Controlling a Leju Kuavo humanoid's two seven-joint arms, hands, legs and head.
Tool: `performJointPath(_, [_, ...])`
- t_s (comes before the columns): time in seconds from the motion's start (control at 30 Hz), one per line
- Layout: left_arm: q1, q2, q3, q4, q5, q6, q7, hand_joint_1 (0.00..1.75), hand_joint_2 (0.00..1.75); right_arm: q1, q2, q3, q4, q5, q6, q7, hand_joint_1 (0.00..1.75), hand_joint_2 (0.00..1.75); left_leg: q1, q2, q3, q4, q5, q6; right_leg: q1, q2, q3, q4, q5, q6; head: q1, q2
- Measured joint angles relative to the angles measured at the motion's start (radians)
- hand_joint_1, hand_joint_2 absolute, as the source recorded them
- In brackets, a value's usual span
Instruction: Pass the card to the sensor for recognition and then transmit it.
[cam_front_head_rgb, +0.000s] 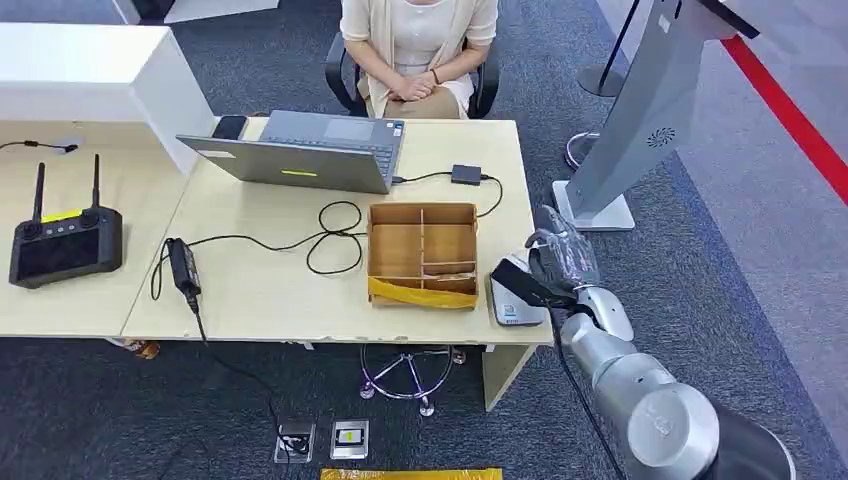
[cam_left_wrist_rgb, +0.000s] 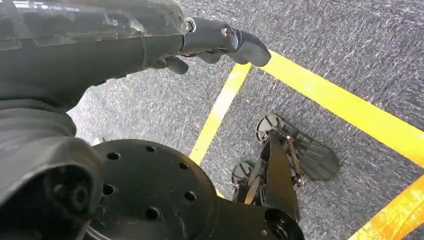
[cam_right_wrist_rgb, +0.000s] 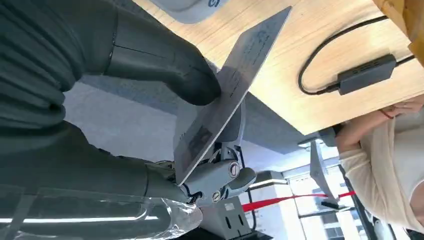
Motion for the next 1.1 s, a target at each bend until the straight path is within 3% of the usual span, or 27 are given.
performJointPath(0.53, [0.0,0.0,0.01,0.0,-0.003,-0.002,0.013,0.0,0.0,-0.02,-0.068,-0.002,0.0,0.0,-0.05,-0.044,1.75,1.75,0.0,0.0,0.0,0.0,0.0,0.0,0.0,0.0,0.0,0.0,0.0,0.0,0.0,0.0])
performJointPath(1.1, [0.0,0.003,0.009,0.0,-0.018,-0.002,0.043,0.0,0.0,-0.007,-0.094,-0.003,0.0,0.0,-0.062,-0.064,1.75,1.75,0.0,0.0,0.0,0.0,0.0,0.0,0.0,0.0,0.0,0.0,0.0,0.0,0.0,0.0])
